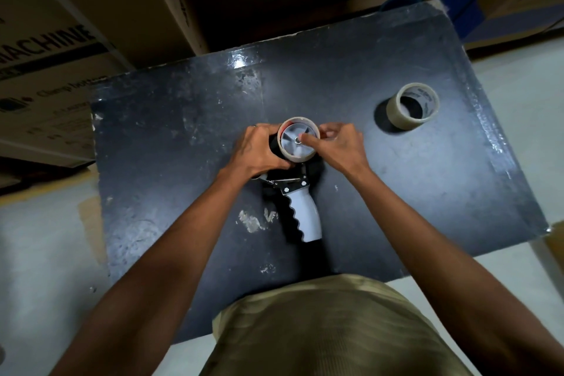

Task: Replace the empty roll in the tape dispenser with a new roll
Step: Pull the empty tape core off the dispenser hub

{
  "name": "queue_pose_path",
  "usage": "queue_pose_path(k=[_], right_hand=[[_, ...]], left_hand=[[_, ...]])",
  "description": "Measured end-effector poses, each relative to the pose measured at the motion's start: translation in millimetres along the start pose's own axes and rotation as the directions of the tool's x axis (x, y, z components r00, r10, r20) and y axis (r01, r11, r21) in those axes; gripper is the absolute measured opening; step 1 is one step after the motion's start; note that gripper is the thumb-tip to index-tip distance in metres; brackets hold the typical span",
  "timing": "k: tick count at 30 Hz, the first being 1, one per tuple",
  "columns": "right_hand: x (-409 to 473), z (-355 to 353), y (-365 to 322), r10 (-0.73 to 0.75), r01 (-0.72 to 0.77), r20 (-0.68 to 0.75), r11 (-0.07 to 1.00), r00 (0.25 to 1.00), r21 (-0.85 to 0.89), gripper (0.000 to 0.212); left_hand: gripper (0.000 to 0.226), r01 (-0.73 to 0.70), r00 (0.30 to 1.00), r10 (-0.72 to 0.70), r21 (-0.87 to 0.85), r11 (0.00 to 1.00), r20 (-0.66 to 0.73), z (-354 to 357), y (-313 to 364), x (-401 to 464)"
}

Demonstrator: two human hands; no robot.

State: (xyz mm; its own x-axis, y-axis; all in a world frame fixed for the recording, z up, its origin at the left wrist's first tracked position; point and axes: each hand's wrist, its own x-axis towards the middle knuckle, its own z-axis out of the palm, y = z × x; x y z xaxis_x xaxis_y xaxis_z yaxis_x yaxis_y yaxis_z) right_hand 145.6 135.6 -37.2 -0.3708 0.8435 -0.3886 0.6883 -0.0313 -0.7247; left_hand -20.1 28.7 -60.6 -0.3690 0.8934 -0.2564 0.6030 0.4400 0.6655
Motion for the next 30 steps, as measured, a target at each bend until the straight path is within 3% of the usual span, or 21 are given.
queue_pose_path(k=[4, 6, 10, 22, 27, 30], right_hand=[[-10, -5, 4, -0.206, 0.204, 0.195, 0.979, 0.959, 0.032, 0.082], [-9, -2, 6, -0.281, 0.292, 0.201, 0.956, 0.938, -0.029, 0.090], [-9, 4, 7, -0.353, 0.365, 0.152, 0.929, 0.923, -0.059, 0.084], [-11, 5, 9, -0.367, 0.365, 0.078, 0.930, 0.927, 0.039, 0.068], [-9, 0, -9, -0.384, 0.377, 0.003, 0.907, 0.923, 0.188, 0.061], [-4, -5, -20, -0.449, 0.443, 0.037, 0.891, 0.893, 0.101, 0.064]], left_hand=[[0.059, 0.078, 0.996, -0.081, 0.107, 0.991, 0.024, -2, 10, 2], [0.054, 0.074, 0.997, -0.075, 0.168, 0.983, 0.001, -1, 13, 1], [0.051, 0.097, 0.995, -0.095, 0.211, 0.973, -0.020, -1, 16, 0], [0.041, 0.139, 0.990, -0.140, 0.222, 0.965, -0.012, -3, 23, 1], [0.059, 0.197, 0.980, -0.198, 0.183, 0.963, -0.017, -5, 23, 1], [0.062, 0.217, 0.976, -0.214, 0.143, 0.966, -0.040, -7, 26, 1]])
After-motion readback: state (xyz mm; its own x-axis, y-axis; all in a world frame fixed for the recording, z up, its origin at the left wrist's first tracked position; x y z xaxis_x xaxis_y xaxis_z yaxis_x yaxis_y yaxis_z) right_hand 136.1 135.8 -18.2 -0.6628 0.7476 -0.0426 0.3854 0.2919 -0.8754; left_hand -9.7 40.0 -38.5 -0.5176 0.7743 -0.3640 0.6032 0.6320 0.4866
